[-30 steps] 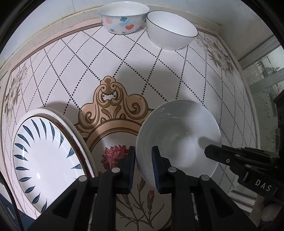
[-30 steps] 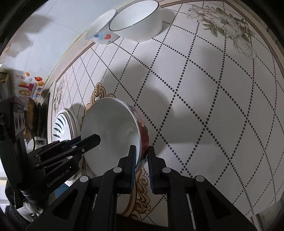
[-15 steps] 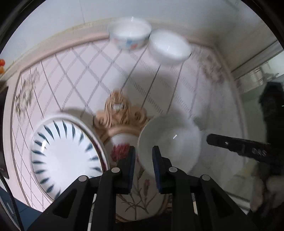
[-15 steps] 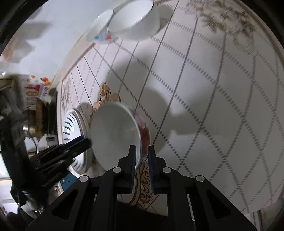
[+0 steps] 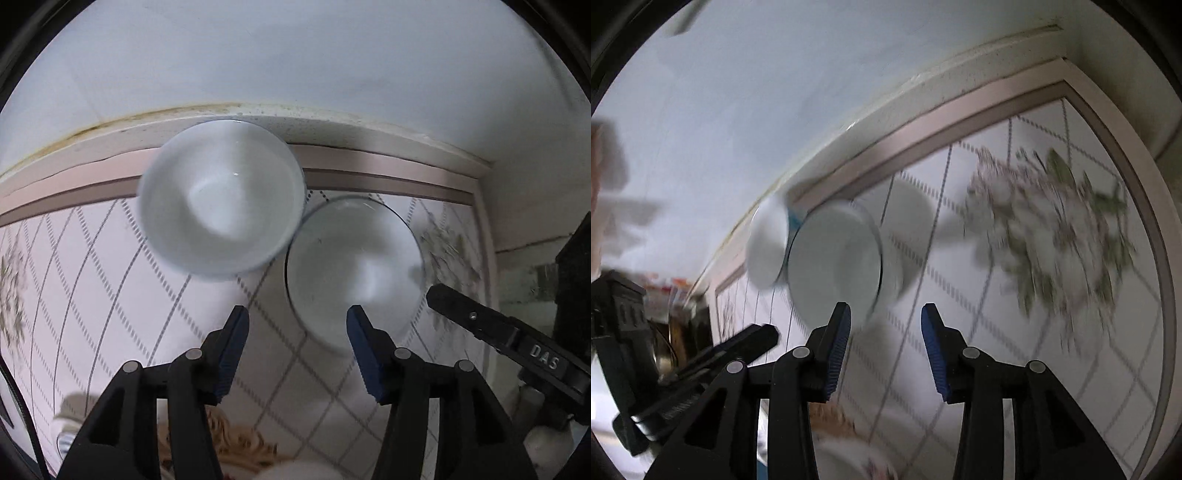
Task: Organize plates and bowls
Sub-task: 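Lift the plain white bowl with the left gripper while the right lifts the red-floral bowl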
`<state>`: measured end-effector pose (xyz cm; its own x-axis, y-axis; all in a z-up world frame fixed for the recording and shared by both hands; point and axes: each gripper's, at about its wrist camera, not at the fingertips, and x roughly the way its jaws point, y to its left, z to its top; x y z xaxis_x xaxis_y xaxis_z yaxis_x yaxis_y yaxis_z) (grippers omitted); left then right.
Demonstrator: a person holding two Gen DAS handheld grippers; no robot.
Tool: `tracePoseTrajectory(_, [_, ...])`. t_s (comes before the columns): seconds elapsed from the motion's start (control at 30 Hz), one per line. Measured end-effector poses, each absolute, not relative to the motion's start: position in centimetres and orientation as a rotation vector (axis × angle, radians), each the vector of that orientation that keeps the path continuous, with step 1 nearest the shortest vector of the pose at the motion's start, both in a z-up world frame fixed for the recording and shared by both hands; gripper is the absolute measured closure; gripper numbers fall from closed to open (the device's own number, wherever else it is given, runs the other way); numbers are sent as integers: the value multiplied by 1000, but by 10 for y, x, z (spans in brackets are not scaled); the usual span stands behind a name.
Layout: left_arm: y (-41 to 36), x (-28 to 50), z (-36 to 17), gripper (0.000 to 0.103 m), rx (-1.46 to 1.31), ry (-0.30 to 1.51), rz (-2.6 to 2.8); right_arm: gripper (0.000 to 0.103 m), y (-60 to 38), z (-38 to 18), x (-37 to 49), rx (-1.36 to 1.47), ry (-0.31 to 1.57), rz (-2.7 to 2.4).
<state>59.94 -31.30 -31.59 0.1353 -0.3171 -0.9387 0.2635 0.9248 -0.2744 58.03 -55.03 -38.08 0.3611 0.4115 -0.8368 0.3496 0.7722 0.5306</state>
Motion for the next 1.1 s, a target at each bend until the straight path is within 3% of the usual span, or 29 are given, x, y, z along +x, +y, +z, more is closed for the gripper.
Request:
tracePoseTrajectory(0.07, [-318,607,-323,57,-19,1380,-409,60,-550,-389,594,733,1248,42])
tracePoseTrajectory(0.13, [-323,612,-328,83,2,1389,-416,60,-550,-399,606,735,1267,47])
tracePoseTrajectory(0.17, [-326,613,-330,85,12,1394,-420,61,-552,-403,609,739,1273,51])
tracePoseTrajectory(0.2, [-327,614,-331,87,21,1392,-419,67,-553,-406,611,744,1265,55])
tracePoseTrajectory(0.23, [-327,614,-332,88,31,1379,-414,83,-551,-407,613,735,1256,62])
tracePoseTrajectory(0.3, [-327,615,-334,89,41,1370,-409,89,-548,-408,615,732,1247,82])
tracePoseTrajectory(0.43, [-327,613,-332,94,57,1354,-393,91,-540,-405,617,673,1241,67])
tracePoseTrajectory(1.1, [-276,517,-264,94,28,1293,-436,91,-511,-330,528,583,1211,166])
